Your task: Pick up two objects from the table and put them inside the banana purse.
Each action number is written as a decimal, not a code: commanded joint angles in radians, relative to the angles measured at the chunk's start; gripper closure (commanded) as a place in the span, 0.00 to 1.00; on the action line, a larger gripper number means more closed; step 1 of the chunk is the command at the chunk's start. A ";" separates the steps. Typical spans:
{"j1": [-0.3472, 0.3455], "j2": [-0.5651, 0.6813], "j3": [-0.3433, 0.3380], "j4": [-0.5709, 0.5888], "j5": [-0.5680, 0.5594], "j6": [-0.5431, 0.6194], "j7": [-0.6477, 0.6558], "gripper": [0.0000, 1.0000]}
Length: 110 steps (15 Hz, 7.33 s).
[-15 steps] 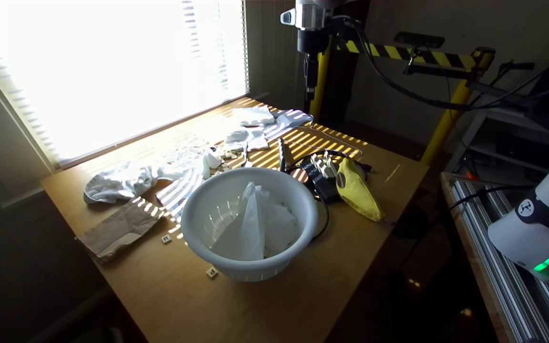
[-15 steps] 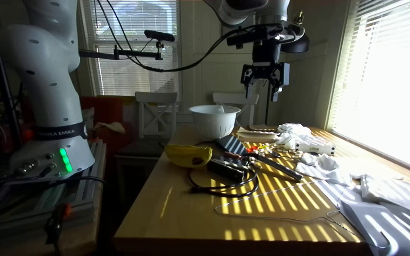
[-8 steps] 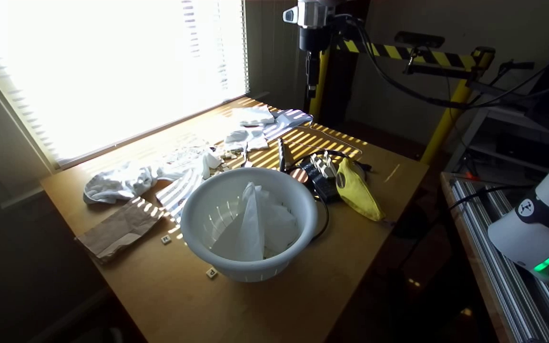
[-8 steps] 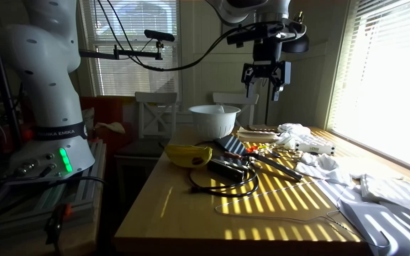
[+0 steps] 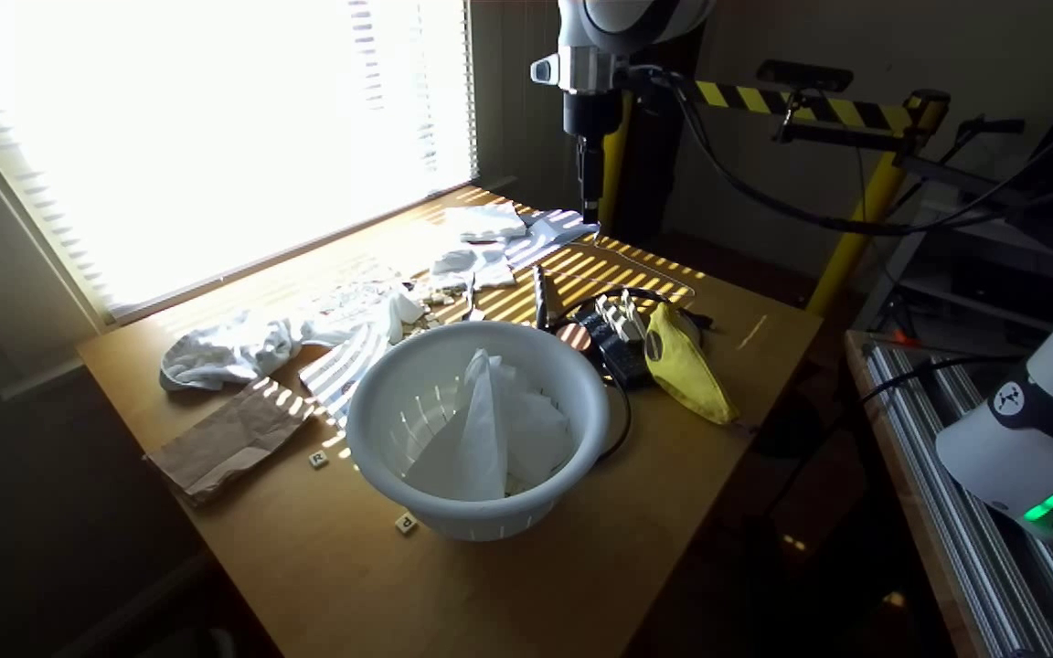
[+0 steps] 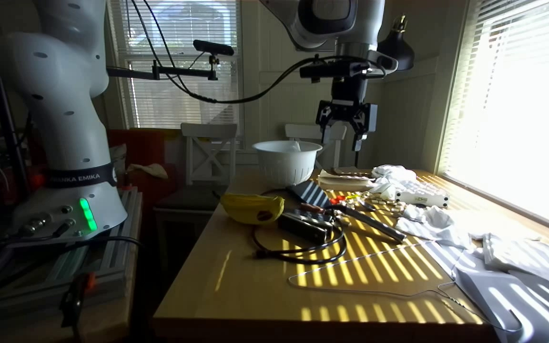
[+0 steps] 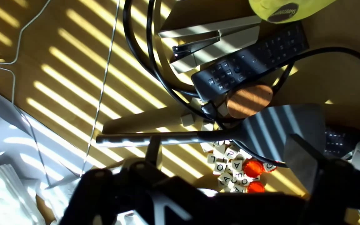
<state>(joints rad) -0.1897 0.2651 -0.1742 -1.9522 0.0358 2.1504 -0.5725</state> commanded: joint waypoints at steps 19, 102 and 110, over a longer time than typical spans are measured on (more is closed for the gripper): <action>-0.047 0.329 0.204 -0.066 0.107 0.671 0.273 0.00; -0.138 0.438 0.299 0.035 0.093 0.689 0.243 0.00; -0.109 0.453 0.271 0.060 0.045 0.679 0.239 0.04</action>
<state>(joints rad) -0.3089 0.7044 0.1056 -1.9174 0.1118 2.8249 -0.3261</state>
